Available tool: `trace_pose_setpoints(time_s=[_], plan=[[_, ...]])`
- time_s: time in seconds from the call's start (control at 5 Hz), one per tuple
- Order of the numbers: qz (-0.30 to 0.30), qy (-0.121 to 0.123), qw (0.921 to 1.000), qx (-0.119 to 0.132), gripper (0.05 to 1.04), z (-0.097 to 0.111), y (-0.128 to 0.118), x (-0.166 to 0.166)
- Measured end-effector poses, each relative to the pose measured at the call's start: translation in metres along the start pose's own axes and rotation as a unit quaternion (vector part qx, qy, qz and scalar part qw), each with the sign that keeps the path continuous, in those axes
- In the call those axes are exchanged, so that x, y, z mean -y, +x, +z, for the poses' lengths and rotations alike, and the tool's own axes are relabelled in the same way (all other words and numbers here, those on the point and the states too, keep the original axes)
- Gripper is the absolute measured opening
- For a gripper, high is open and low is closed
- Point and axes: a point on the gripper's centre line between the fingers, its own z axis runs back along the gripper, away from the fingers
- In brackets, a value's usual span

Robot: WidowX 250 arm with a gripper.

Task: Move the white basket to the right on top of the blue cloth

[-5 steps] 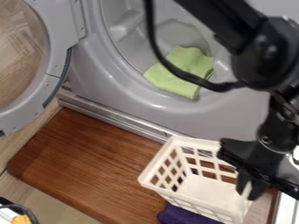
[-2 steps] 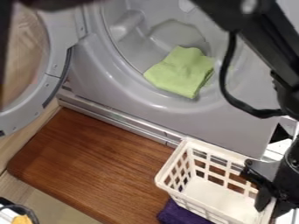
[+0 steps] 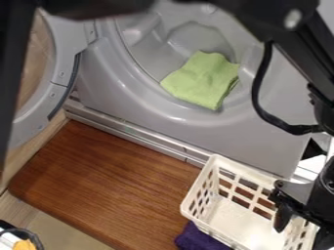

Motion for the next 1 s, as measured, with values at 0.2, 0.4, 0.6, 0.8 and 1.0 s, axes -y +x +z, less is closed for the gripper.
trace_pose_setpoints(time_s=[0.2,0.4,0.6,0.8,1.0], plan=[[-0.004,-0.006,1.0,0.003,1.011,0.0,0.001,0.002],[-0.01,-0.023,0.9997,0.007,1.006,-0.004,-0.005,0.0],[-0.022,-0.043,0.9983,0.032,1.001,0.006,-0.004,0.001],[-0.034,-0.062,0.9962,0.05,1.001,0.024,-0.004,0.001],[-0.048,-0.07,0.9938,0.072,1.001,0.042,-0.005,-0.003]])
